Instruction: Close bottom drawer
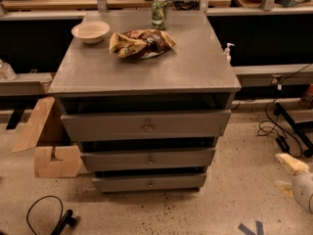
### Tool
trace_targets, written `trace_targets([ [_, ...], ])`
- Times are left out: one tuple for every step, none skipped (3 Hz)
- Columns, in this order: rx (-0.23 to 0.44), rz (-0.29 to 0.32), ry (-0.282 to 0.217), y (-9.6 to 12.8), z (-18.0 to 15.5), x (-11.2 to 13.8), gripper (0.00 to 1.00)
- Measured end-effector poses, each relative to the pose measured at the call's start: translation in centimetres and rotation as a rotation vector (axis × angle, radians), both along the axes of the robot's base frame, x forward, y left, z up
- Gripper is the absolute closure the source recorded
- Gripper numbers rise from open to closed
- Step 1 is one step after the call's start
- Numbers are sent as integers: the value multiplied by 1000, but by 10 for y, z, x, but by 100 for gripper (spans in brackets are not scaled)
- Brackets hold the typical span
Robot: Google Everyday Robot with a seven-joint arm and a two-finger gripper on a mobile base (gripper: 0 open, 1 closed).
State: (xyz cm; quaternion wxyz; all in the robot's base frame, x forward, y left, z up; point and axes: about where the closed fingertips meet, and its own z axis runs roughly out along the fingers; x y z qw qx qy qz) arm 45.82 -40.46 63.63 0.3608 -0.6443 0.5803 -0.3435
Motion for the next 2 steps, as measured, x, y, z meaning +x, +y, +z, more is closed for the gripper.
trace_targets([
  [1,2,0,1,0,1,0],
  [1,2,0,1,0,1,0],
])
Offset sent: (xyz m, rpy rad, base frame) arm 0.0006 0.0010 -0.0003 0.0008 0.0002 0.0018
